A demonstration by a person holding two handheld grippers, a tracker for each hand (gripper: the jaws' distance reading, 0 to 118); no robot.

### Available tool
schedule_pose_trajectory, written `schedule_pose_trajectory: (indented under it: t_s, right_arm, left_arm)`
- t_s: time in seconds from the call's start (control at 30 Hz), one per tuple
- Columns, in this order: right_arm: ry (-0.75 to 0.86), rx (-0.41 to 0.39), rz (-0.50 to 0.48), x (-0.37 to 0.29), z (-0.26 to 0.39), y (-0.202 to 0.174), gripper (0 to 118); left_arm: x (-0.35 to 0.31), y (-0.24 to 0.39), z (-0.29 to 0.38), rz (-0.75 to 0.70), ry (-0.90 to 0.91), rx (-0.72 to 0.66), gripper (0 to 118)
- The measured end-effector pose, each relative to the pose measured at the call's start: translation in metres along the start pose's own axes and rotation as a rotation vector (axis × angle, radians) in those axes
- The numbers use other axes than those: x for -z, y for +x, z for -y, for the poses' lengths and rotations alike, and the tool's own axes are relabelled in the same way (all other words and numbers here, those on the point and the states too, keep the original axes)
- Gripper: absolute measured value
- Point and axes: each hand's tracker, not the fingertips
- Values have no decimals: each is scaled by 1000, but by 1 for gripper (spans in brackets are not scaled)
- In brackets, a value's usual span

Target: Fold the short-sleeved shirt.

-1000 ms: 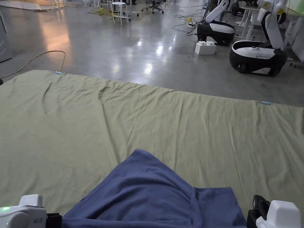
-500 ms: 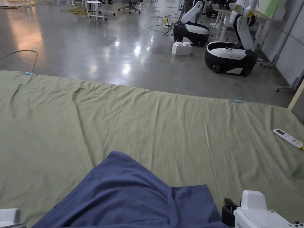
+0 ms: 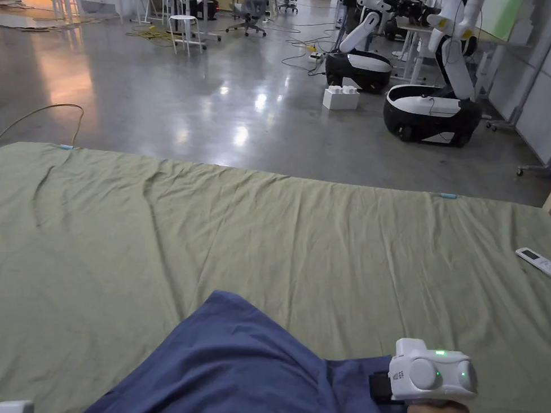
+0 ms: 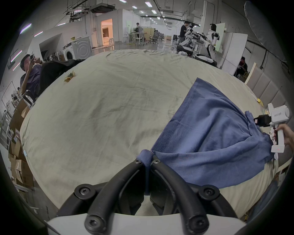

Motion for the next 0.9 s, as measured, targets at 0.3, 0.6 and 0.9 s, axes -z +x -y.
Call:
schedule_pose_trajectory:
  t_s: [0.3, 0.6, 0.9]
  right_arm:
    - [163, 71, 9, -24, 6, 1, 4]
    - [480, 84, 36, -136, -10, 26, 3]
    - [769, 48, 92, -264, -48, 46, 3]
  left_arm:
    - [-8, -3, -15, 15, 60, -17, 5]
    - [-44, 16, -65, 77, 233, -18, 5]
    - [-98, 49, -160, 153, 440, -8, 5]
